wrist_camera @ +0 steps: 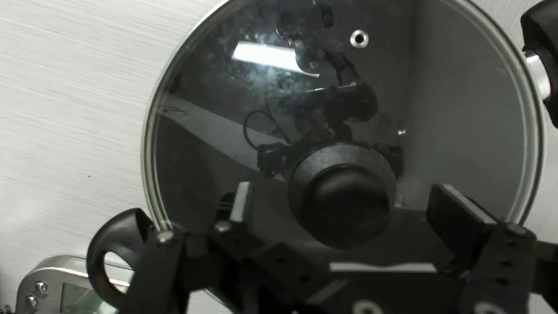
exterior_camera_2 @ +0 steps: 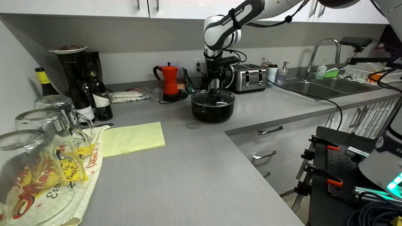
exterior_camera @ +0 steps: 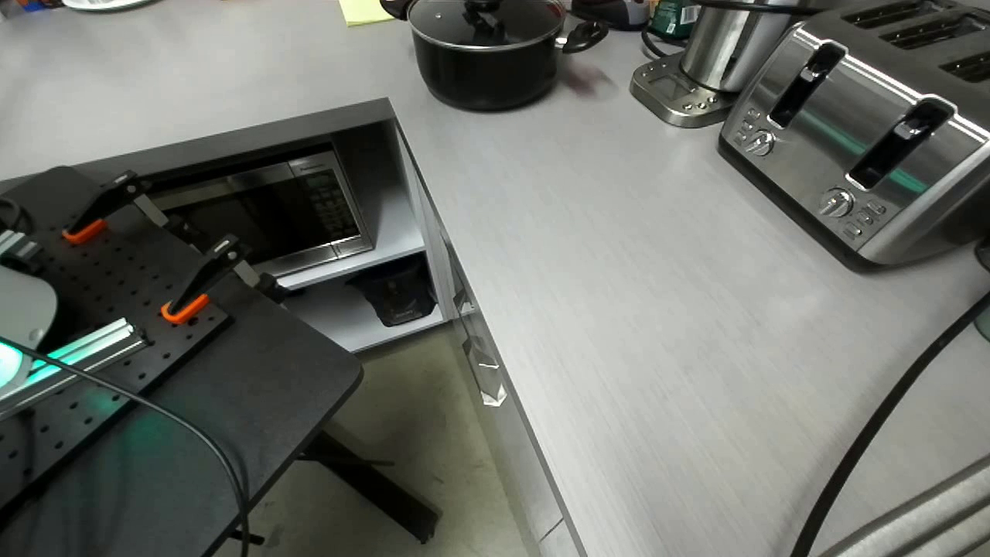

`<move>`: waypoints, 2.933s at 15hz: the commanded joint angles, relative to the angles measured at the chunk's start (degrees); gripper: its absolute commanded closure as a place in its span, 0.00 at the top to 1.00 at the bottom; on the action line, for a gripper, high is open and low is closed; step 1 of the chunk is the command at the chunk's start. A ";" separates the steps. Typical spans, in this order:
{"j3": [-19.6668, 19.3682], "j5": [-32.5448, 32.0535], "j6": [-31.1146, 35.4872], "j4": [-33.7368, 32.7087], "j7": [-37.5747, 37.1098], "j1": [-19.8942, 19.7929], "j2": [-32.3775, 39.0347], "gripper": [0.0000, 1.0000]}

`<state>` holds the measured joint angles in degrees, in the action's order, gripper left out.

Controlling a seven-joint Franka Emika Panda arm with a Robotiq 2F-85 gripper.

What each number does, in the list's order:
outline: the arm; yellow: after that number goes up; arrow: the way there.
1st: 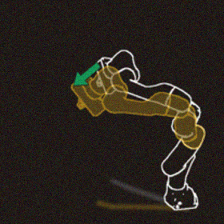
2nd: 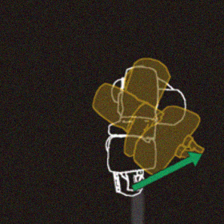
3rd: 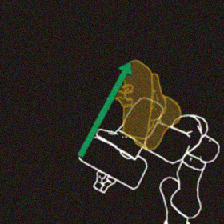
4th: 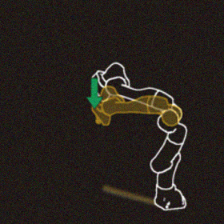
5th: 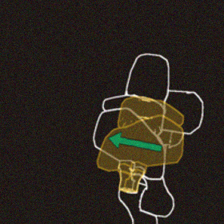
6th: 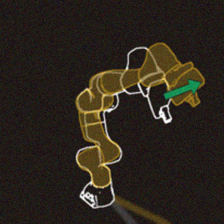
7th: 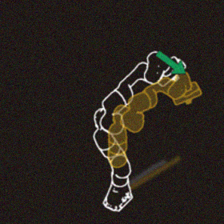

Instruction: Uncover the pot

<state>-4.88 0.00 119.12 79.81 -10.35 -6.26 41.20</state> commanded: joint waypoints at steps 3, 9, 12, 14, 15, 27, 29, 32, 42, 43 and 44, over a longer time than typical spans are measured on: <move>-0.03 1.32 0.12 -4.37 -0.77 0.16 3.04 0.75; 0.26 1.47 0.56 -3.88 -0.33 0.10 2.83 0.38; 0.53 1.68 1.18 -2.71 0.12 0.04 1.84 0.25; 0.58 1.49 2.33 -0.67 0.44 0.22 0.16 0.25; 0.72 1.51 3.20 0.81 0.79 0.23 -1.07 0.25; 3.03 -1.42 11.07 28.96 7.46 3.77 -24.85 0.25; 3.51 -2.95 10.76 33.22 8.01 5.38 -28.21 0.25; 4.65 -6.49 10.37 37.91 7.08 8.16 -31.72 0.25; 11.05 -18.41 9.12 41.23 4.39 16.84 -30.49 0.25; 11.66 -17.93 8.59 40.42 5.54 17.21 -29.37 0.25; 12.11 -17.38 8.51 39.42 5.94 17.57 -27.80 0.25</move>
<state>6.16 -16.55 128.15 121.49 -5.59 10.39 11.00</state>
